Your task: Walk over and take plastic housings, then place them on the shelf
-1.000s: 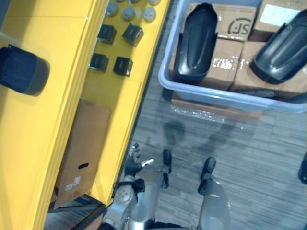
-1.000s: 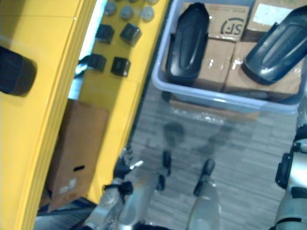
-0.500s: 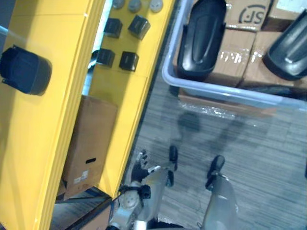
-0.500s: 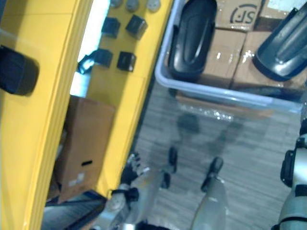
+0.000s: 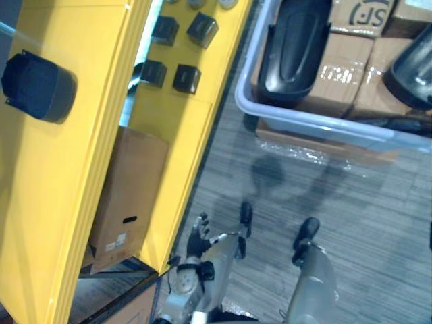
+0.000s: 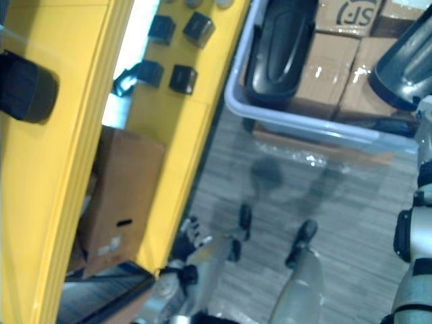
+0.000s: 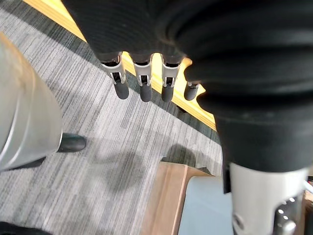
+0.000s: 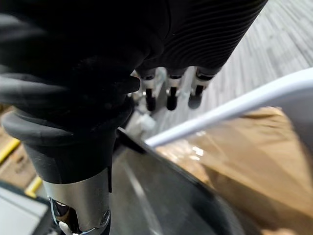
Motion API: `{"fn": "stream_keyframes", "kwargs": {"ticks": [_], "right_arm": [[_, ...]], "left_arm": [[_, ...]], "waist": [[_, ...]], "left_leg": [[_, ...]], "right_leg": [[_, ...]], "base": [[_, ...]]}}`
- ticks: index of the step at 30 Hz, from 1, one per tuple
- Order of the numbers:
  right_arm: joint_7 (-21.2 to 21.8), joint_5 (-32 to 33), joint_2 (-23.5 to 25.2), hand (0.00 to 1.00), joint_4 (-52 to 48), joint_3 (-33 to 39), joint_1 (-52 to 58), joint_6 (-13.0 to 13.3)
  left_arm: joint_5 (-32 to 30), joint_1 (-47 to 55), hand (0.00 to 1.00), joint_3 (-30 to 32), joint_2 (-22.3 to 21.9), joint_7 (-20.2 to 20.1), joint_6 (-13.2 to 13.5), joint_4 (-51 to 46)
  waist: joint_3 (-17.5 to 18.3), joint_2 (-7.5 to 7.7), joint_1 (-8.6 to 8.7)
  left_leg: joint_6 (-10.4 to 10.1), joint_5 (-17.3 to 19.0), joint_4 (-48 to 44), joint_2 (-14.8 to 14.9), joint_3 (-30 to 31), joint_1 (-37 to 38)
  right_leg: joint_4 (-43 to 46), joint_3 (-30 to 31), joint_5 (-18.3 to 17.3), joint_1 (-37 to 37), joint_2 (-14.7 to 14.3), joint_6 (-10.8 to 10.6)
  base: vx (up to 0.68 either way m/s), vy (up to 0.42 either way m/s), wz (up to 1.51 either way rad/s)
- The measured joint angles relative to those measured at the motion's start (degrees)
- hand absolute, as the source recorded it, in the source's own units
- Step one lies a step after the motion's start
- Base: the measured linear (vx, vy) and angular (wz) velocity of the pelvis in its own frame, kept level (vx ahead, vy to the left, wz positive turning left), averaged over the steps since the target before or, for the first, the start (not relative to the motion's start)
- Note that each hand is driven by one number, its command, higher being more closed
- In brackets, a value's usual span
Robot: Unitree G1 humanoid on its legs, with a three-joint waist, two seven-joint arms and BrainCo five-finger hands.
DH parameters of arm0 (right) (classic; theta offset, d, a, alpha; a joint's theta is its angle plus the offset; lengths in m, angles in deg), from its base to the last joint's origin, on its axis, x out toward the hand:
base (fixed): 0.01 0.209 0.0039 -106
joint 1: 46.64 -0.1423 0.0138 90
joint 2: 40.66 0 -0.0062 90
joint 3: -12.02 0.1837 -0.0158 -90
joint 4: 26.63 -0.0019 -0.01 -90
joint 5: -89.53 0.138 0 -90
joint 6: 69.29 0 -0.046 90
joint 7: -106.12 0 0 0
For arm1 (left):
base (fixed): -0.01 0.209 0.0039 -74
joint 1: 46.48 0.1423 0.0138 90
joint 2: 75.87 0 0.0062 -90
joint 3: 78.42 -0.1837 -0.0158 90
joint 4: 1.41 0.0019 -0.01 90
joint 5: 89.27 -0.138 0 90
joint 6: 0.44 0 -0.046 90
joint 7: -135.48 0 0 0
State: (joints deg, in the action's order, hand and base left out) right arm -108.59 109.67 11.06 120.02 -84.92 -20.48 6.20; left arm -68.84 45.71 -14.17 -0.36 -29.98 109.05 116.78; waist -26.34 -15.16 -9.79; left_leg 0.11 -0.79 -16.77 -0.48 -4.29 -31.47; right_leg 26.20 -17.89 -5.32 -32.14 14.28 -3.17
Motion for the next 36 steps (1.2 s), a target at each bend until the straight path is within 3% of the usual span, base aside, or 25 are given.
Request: {"fn": "stream_keyframes", "kwargs": {"ticks": [8,9,19,36], "right_arm": [[-1.72,2.61,-0.09,0.0,0.23,-1.18,-0.06,-4.1],[-1.74,2.89,-0.41,1.0,0.23,-1.42,-0.31,-5.06],[-1.64,3.35,-3.93,1.0,2.37,-3.57,-0.42,-9.3],[0.16,-10.29,-4.36,1.0,2.78,-7.3,-0.45,-14.24]], "left_arm": [[1.77,-0.01,0.0,0.07,-0.14,0.44,-0.05,0.05],[1.82,-0.01,0.0,0.08,-0.16,0.46,0.04,0.05],[2.09,-0.02,0.0,0.25,-1.0,0.77,1.17,0.21],[2.09,0.11,0.0,0.82,-1.03,2.11,1.77,-0.04]], "waist": [[0.0,0.0,-1.22],[0.0,0.0,-1.35],[0.0,0.0,-1.94],[0.01,-0.01,-2.6]], "left_leg": [[0.07,0.15,-1.48,0.01,0.62,-2.01],[0.07,0.14,-1.7,0.03,0.61,-2.62],[-0.06,0.23,-1.71,0.05,0.52,-2.86],[-0.49,0.91,-3.65,0.85,0.73,-3.8]], "right_leg": [[0.54,-0.71,-0.08,-1.12,0.19,0.09],[0.78,-0.69,-0.08,-1.77,0.25,0.1],[1.27,-0.71,-0.28,-2.24,0.41,0.43],[2.68,-0.93,-1.14,-2.78,0.0,0.71]], "base": [[-0.01,0.008,0.04],[0.0,0.0,0.0],[0.0,0.0,0.0],[0.0,0.0,0.0]]}}
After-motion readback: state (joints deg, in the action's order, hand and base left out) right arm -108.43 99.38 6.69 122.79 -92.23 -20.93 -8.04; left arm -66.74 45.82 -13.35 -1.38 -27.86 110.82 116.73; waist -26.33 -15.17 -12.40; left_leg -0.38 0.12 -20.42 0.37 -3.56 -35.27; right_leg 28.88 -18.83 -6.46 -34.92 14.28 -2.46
